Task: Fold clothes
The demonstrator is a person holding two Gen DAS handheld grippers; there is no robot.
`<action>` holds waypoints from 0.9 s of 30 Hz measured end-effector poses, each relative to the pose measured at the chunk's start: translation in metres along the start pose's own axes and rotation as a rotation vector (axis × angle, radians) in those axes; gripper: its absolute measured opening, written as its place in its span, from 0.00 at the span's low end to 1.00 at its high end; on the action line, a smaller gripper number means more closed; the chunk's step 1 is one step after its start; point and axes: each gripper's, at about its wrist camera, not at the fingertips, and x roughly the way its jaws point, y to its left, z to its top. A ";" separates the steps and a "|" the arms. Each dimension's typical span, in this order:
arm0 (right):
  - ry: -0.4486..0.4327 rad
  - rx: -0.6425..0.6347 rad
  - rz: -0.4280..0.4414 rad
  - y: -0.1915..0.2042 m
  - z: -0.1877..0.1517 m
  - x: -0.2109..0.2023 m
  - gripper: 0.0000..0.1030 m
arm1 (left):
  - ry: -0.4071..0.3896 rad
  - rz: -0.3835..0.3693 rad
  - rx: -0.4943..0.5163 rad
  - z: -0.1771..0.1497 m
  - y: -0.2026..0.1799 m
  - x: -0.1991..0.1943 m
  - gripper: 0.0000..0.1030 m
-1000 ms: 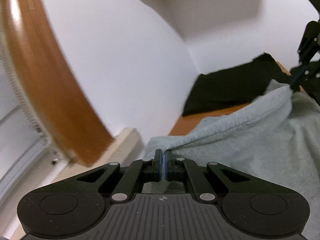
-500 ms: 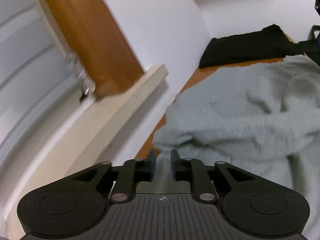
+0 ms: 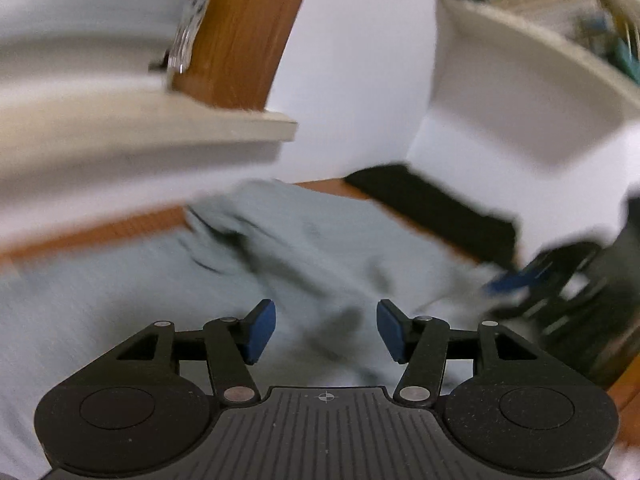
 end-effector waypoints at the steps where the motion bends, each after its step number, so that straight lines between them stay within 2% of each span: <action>1: -0.004 0.021 -0.006 -0.003 -0.007 0.004 0.33 | -0.002 -0.027 -0.067 -0.006 -0.004 0.001 0.58; 2: -0.009 0.044 -0.011 -0.006 -0.014 0.007 0.37 | -0.005 -0.049 -0.126 -0.010 -0.007 0.002 0.57; 4: -0.018 0.091 -0.020 -0.012 -0.029 0.013 0.38 | -0.007 -0.082 -0.238 -0.020 -0.012 0.005 0.55; 6: -0.040 0.122 -0.027 -0.015 -0.040 0.013 0.38 | -0.004 -0.089 -0.291 -0.026 -0.020 0.009 0.51; 7: -0.055 0.140 -0.028 -0.017 -0.045 0.012 0.38 | -0.004 -0.091 -0.307 -0.029 -0.024 0.011 0.42; 8: -0.070 0.153 -0.029 -0.019 -0.049 0.009 0.38 | -0.006 -0.093 -0.307 -0.033 -0.030 0.013 0.21; 9: -0.088 0.167 -0.036 -0.020 -0.051 0.007 0.38 | -0.003 -0.093 -0.295 -0.036 -0.036 0.015 0.15; 12: -0.148 0.219 -0.064 -0.024 -0.060 -0.003 0.38 | 0.023 -0.105 -0.279 -0.044 -0.051 0.024 0.15; 16: -0.216 0.306 -0.073 -0.025 -0.075 -0.012 0.38 | 0.056 -0.091 -0.297 -0.055 -0.062 0.035 0.19; 20: -0.280 0.375 -0.075 -0.022 -0.089 -0.021 0.39 | 0.076 -0.074 -0.330 -0.060 -0.064 0.045 0.19; 23: -0.314 0.397 -0.092 -0.018 -0.096 -0.028 0.44 | 0.081 -0.087 -0.339 -0.063 -0.062 0.047 0.19; 27: -0.340 0.381 -0.129 -0.013 -0.093 -0.035 0.45 | 0.068 -0.079 -0.347 -0.067 -0.062 0.036 0.19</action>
